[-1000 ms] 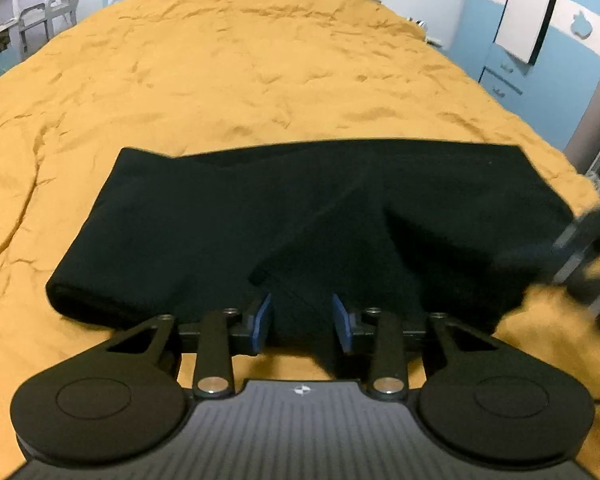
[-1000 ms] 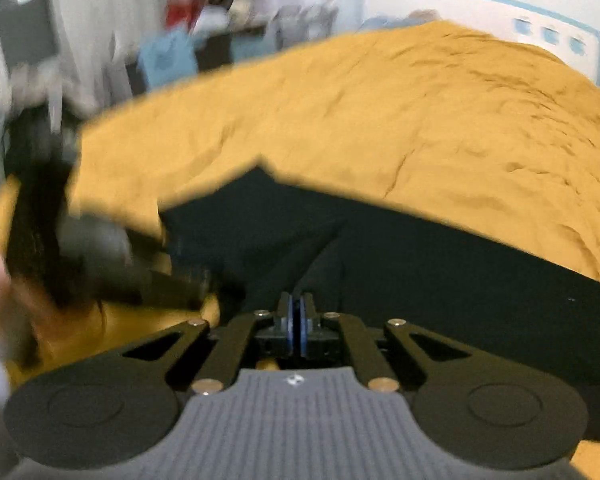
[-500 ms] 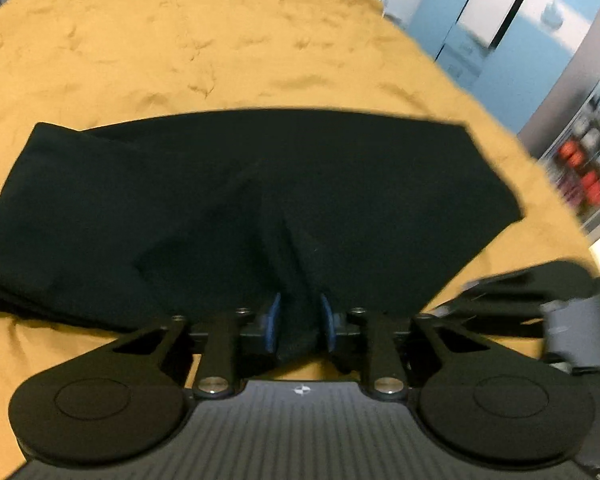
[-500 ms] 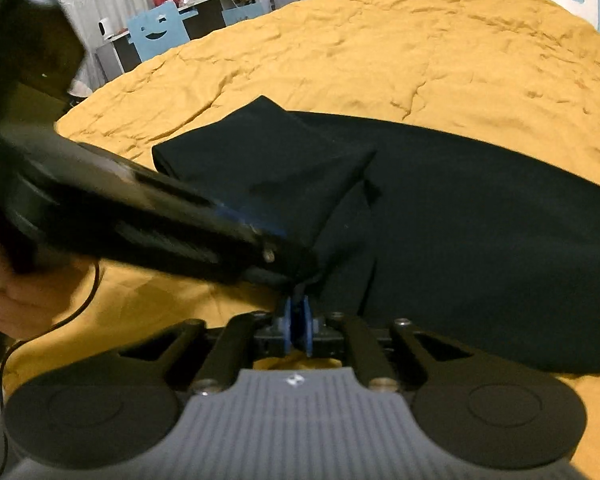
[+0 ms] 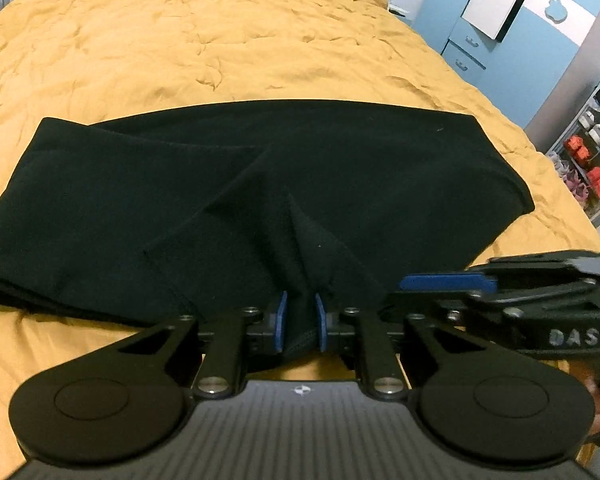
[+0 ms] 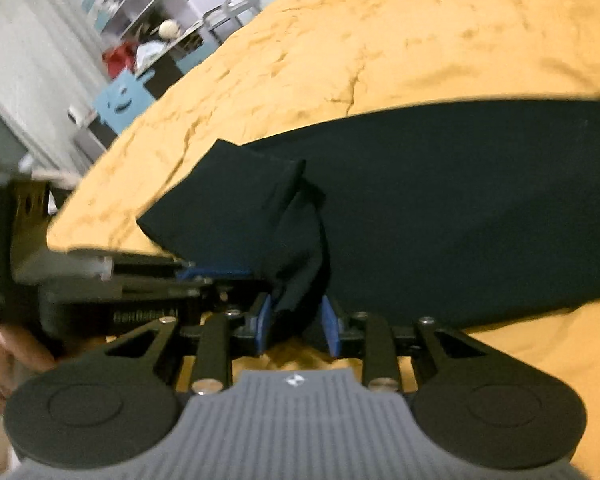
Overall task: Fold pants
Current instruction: 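Fold the bunched leg onto the pants and open both tools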
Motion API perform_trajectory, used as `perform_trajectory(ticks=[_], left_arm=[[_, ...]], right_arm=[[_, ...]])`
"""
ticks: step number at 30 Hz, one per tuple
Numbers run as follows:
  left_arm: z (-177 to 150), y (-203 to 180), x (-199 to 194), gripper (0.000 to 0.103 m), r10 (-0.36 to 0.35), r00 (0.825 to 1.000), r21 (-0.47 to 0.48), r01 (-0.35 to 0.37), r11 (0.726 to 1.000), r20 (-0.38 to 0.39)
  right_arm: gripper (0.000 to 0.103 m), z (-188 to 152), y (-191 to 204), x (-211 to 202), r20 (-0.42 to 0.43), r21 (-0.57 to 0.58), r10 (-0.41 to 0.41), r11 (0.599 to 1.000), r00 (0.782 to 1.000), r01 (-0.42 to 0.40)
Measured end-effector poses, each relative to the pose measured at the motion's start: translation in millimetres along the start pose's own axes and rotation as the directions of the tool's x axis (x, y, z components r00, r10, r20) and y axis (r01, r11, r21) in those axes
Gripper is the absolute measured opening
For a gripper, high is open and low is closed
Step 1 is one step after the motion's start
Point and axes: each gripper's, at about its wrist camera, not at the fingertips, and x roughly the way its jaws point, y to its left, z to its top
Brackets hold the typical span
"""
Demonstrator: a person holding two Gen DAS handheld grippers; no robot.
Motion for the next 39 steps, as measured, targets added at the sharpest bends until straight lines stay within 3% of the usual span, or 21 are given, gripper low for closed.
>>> perform_trajectory(ticks=[1, 2, 5, 8, 10, 13, 16, 19, 21, 23, 25, 27, 28, 29, 31, 33, 35, 39], left_arm=[[0.5, 1.5, -1.7, 0.019, -0.008, 1.0, -0.001, 0.008, 1.0, 0.006], [1.0, 3.0, -4.9, 0.019, -0.014, 1.0, -0.001, 0.014, 1.0, 0.017], [4.0, 13.2, -20.9, 0.02, -0.02, 0.997, 0.0, 0.02, 1.0, 0.073], [11.2, 30.7, -35.9, 0.02, 0.038, 0.992, -0.017, -0.036, 0.999, 0.122], [16.4, 45.1, -41.7, 0.02, 0.084, 0.988, -0.042, -0.079, 0.996, 0.133], [20.8, 66.0, -47.0, 0.021, 0.085, 0.988, -0.095, -0.073, 0.993, 0.126], [19.1, 78.5, -45.4, 0.029, 0.047, 0.993, -0.131, -0.032, 0.991, 0.107], [16.0, 80.8, -39.9, 0.042, 0.039, 0.994, -0.15, -0.024, 0.988, 0.099], [15.3, 81.5, -33.9, 0.052, 0.025, 0.996, -0.173, -0.009, 0.985, 0.088], [14.6, 80.5, -27.9, 0.052, 0.006, 0.997, -0.203, 0.009, 0.979, 0.073], [13.1, 77.1, -24.0, 0.052, -0.003, 0.997, -0.217, 0.021, 0.976, 0.081], [14.4, 72.3, -18.6, 0.052, 0.022, 0.996, -0.21, -0.004, 0.978, 0.085], [15.5, 68.4, -14.8, 0.052, 0.036, 0.996, -0.2, -0.02, 0.98, 0.079], [16.0, 64.8, -10.9, 0.047, 0.042, 0.997, -0.186, -0.028, 0.982, 0.069], [17.1, 56.2, -1.5, 0.029, 0.055, 0.997, -0.154, -0.047, 0.987, 0.053], [17.3, 45.3, 3.5, 0.001, 0.068, 0.996, -0.109, -0.062, 0.992, 0.061], [18.5, 35.2, 1.5, 0.0, 0.085, 0.992, -0.073, -0.078, 0.994, 0.096], [31.2, 15.0, -19.4, 0.0, 0.016, 0.982, -0.043, -0.009, 0.999, 0.189]], right_arm=[[0.017, 1.2, -2.3, 3.5, -0.005, 0.024, 0.007, 1.0, 1.0, -0.007], [0.0, 2.5, -2.4, 5.2, -0.006, 0.031, 0.007, 0.999, 1.0, -0.007], [0.0, 12.6, 5.4, -2.2, 0.034, -0.015, -0.004, 1.0, 0.999, 0.005], [0.0, 34.0, 12.8, -20.1, 0.065, -0.1, -0.026, 0.994, 0.998, 0.032], [0.0, 51.8, 13.3, -29.3, 0.077, -0.164, -0.071, 0.983, 0.994, 0.083], [0.0, 78.0, 10.5, -31.2, 0.087, -0.273, -0.168, 0.944, 0.982, 0.186], [0.0, 93.7, -1.6, -16.1, 0.059, -0.344, -0.236, 0.908, 0.97, 0.241], [0.0, 95.1, -17.3, 5.7, 0.027, -0.388, -0.335, 0.865, 0.942, 0.319], [0.0, 90.5, -28.7, 13.3, -0.003, -0.371, -0.346, 0.872, 0.938, 0.32], [0.0, 85.9, -33.1, 17.9, -0.01, -0.347, -0.359, 0.877, 0.933, 0.333], [0.005, 80.7, -34.2, 8.5, 0.017, -0.326, -0.366, 0.878, 0.93, 0.351], [0.025, 74.2, -33.9, -8.5, 0.043, -0.284, -0.342, 0.897, 0.939, 0.339], [0.024, 70.3, -32.7, -15.7, 0.051, -0.271, -0.33, 0.904, 0.943, 0.331], [0.025, 65.4, -32.0, -23.5, 0.057, -0.258, -0.322, 0.91, 0.945, 0.325], [0.026, 53.7, -30.9, -38.0, 0.069, -0.234, -0.315, 0.917, 0.947, 0.322], [0.029, 41.8, -26.6, -45.1, 0.072, -0.209, -0.31, 0.925, 0.948, 0.318], [0.029, 30.6, -24.9, -52.1, 0.074, -0.198, -0.311, 0.927, 0.947, 0.32], [0.029, 13.0, -23.6, -62.4, 0.081, -0.179, -0.308, 0.931, 0.948, 0.318]])
